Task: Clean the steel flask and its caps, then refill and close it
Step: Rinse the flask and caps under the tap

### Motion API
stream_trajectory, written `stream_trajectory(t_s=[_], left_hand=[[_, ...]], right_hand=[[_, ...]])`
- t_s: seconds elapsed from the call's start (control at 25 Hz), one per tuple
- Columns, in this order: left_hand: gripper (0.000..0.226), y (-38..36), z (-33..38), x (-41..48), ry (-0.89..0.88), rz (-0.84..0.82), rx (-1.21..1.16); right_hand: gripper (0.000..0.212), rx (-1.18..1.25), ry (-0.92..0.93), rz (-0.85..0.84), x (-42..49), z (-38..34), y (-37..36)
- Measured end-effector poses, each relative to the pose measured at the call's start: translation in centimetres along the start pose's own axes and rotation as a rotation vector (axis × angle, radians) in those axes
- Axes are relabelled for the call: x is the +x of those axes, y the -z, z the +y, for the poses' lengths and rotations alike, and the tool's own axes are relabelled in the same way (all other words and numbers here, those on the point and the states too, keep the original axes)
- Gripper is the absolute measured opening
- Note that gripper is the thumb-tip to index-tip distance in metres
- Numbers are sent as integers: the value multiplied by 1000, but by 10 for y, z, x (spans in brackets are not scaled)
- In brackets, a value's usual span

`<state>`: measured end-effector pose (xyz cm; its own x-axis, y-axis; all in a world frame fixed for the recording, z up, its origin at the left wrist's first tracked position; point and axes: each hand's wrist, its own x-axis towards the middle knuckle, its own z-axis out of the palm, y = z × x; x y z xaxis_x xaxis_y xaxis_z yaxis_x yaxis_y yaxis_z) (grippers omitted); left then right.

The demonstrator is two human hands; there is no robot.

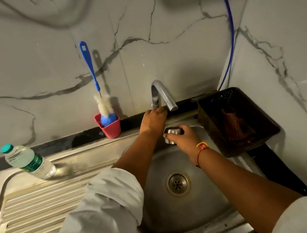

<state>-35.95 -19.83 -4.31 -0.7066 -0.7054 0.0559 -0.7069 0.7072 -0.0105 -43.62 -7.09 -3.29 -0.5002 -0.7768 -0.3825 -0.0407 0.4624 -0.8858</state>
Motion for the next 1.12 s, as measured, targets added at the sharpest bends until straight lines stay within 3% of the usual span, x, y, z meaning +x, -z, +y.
stream_trajectory(t_s=[0.28, 0.6, 0.72, 0.8, 0.88, 1.0, 1.12], left_hand=[[44, -15, -9, -1, 28, 77, -121], [41, -34, -20, -17, 70, 166, -384], [30, -39, 2, -40, 273, 294, -705], [24, -34, 25, -54, 471, 172, -1159], [22, -31, 42, -63, 494, 39, -1493], [29, -29, 49, -69, 356, -2, -1531], [32, -35, 48, -69, 384, 30, -1573]], right_hand=[[42, 52, 26, -17, 10, -4, -3], [35, 145, -39, -93, 17, 5, -9], [25, 165, -189, -73, 24, 7, -11], [35, 261, -341, -52, 29, 9, -14], [42, 434, -457, -61, 32, 9, -13], [48, 609, -549, -131, 33, 6, -7], [45, 661, -560, -190, 34, 2, -4]])
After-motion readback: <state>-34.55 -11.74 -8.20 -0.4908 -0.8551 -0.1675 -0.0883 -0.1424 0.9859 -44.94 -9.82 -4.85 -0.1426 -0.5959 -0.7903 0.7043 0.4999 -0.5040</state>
